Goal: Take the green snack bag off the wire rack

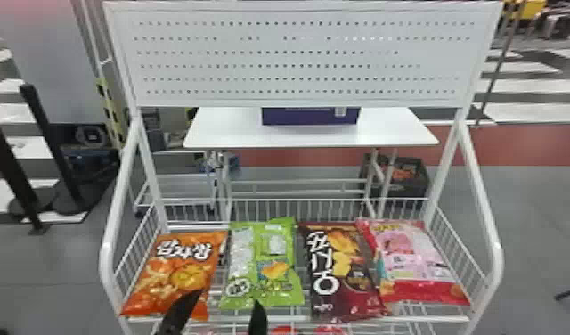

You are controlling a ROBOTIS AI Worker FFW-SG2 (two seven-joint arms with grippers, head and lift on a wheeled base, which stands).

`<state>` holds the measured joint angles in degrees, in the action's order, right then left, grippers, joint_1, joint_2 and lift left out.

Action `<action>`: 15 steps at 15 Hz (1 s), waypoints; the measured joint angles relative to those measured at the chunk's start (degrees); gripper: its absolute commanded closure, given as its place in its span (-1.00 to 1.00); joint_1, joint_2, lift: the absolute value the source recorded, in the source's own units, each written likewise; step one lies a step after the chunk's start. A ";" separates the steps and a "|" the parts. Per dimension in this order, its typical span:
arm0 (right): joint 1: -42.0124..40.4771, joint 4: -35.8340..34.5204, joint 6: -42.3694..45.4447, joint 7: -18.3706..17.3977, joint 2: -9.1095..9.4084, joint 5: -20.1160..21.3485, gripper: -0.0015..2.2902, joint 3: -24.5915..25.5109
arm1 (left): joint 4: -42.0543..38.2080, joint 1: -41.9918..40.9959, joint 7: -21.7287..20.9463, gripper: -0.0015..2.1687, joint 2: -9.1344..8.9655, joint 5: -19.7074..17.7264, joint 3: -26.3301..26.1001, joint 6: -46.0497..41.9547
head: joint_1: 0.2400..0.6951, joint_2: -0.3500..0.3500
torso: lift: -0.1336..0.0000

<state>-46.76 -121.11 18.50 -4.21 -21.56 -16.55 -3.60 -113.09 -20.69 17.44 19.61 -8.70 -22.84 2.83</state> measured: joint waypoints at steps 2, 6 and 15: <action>0.00 0.04 0.00 0.03 0.11 0.12 -0.85 0.00 | 4.92 6.28 -0.34 -0.96 -2.58 -0.68 -2.50 3.73 | 0.14 0.00 | 1.00; 0.07 0.56 0.00 0.00 0.24 0.20 -0.85 0.00 | 12.21 14.06 -1.05 -0.96 -6.19 -2.95 -4.90 7.28 | 0.14 0.00 | 1.00; 0.43 0.86 0.00 0.00 0.29 0.20 -0.85 0.07 | 18.70 19.76 -2.23 -0.90 -7.79 -3.82 -5.49 11.28 | 0.14 0.00 | 1.00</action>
<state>-46.32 -120.25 18.49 -4.21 -21.27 -16.35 -3.54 -94.39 -0.94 15.21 11.82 -12.52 -28.33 14.11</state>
